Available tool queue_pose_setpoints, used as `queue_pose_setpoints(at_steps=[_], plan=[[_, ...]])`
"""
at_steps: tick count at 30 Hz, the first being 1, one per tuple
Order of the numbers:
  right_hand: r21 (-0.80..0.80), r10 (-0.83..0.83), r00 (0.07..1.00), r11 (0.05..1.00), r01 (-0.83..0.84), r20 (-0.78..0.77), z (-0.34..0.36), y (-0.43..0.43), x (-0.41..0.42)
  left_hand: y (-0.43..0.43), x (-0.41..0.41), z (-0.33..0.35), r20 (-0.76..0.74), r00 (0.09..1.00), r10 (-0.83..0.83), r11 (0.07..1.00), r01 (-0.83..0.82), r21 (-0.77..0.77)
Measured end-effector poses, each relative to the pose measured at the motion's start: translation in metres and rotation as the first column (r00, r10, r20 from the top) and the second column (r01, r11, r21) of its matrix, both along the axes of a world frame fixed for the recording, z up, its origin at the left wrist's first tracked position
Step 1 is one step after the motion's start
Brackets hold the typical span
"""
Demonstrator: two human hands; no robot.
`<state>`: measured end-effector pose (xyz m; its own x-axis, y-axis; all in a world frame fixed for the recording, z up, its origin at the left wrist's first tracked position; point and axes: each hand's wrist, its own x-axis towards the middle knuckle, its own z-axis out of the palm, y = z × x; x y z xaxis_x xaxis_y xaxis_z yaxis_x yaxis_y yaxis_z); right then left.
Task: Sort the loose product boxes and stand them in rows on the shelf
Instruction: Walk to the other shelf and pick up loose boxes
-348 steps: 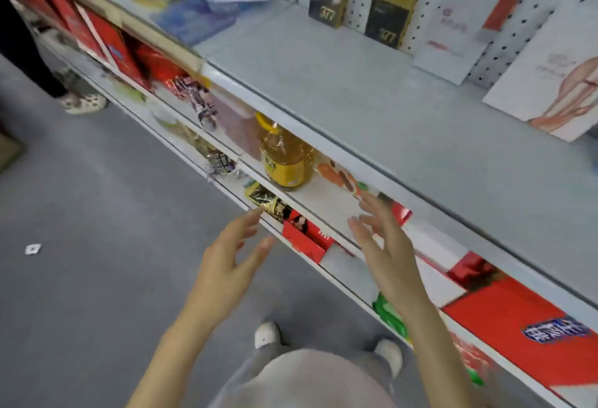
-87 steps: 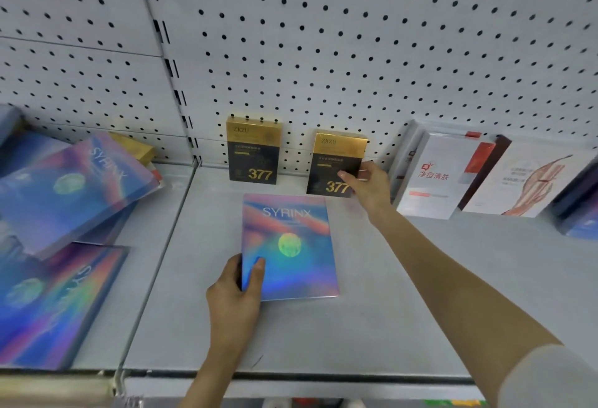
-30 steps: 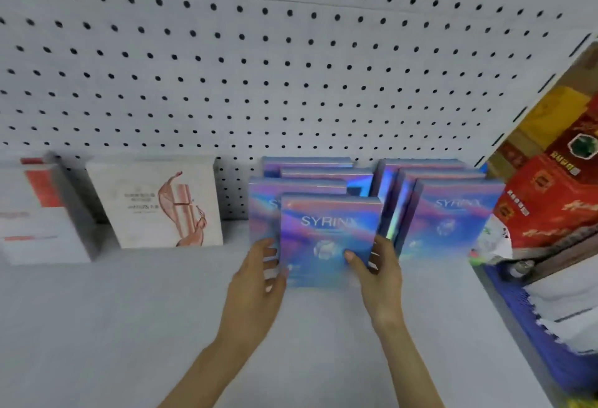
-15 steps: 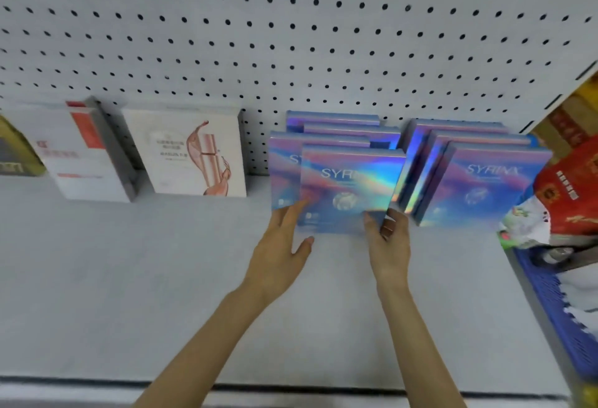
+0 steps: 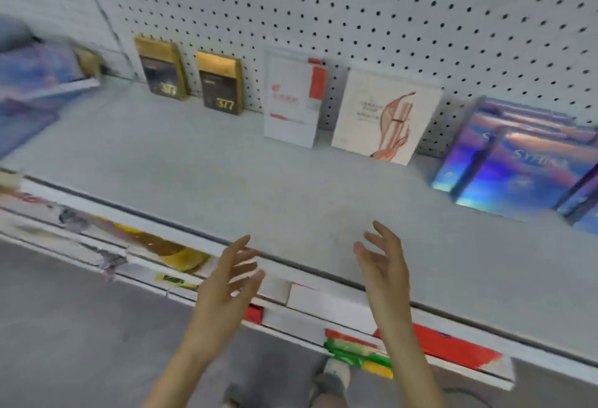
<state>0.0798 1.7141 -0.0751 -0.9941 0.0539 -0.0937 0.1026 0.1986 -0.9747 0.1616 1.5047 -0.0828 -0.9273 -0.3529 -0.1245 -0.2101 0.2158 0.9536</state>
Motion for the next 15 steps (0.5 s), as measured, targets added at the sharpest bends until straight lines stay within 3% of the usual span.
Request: queue_pose_setpoints(at_steps=[4, 9, 15], plan=[[-0.066, 0.269, 0.963, 0.961, -0.267, 0.02, 0.002, -0.127, 0.053, -0.102, 0.078, 0.004, -0.019, 0.986, 0.165, 0.984, -0.166, -0.069], [-0.026, 0.541, 0.841, 0.841, -0.541, 0.008, 0.009, -0.249, 0.111, -0.195, 0.161, 0.003, -0.033, 0.904, 0.425, 0.9, -0.427, -0.092], [0.063, 0.683, 0.73, 0.729, -0.682, 0.002, 0.005, -0.342, 0.13, -0.261, 0.194, -0.007, -0.027, 0.83, 0.557, 0.827, -0.558, -0.076]])
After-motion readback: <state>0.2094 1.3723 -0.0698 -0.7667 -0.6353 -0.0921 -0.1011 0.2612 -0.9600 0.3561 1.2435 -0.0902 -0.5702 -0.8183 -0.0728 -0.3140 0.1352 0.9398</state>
